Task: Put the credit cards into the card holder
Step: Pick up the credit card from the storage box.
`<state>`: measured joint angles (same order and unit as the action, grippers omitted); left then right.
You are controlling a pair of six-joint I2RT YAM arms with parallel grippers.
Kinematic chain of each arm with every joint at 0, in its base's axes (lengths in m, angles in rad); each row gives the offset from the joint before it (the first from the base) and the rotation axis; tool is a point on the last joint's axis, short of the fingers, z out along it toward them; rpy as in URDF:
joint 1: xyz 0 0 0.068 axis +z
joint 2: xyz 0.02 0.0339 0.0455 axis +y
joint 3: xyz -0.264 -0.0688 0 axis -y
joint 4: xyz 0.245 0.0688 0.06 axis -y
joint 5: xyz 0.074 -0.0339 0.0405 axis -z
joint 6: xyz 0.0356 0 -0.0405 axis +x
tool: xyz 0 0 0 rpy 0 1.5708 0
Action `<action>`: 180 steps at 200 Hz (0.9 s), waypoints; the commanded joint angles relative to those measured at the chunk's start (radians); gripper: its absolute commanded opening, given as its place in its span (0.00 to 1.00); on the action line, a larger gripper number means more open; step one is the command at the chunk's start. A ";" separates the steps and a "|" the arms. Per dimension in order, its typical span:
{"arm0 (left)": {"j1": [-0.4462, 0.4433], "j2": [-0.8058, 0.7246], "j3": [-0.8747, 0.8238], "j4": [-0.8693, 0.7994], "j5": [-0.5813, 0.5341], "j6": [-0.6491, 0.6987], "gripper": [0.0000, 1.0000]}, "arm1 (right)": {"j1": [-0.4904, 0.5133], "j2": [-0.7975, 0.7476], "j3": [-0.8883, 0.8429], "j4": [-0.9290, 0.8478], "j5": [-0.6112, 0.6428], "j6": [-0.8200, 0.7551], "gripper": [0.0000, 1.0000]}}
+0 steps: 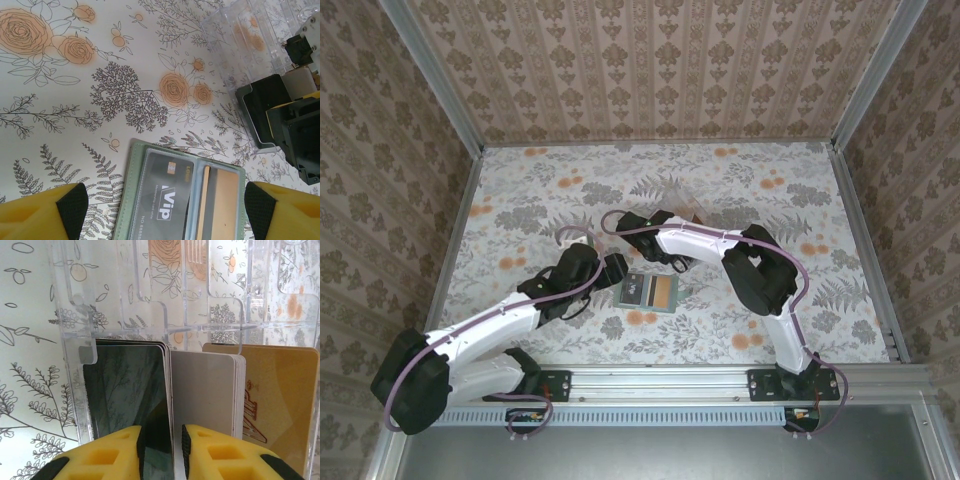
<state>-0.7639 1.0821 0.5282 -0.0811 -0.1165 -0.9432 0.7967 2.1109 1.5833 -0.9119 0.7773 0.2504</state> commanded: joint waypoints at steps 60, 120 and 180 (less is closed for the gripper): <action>0.008 -0.007 -0.008 -0.002 0.005 -0.013 0.84 | 0.001 -0.063 -0.011 -0.015 0.024 0.001 0.20; 0.010 0.005 -0.005 0.000 0.010 -0.016 0.84 | 0.001 -0.089 -0.013 -0.030 -0.011 0.012 0.16; 0.009 0.022 0.004 0.000 0.018 -0.015 0.84 | -0.004 -0.136 -0.007 -0.065 -0.160 0.050 0.09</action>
<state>-0.7631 1.0935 0.5282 -0.0807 -0.1081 -0.9436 0.7967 2.0319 1.5803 -0.9199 0.6865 0.2653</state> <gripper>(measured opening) 0.841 0.109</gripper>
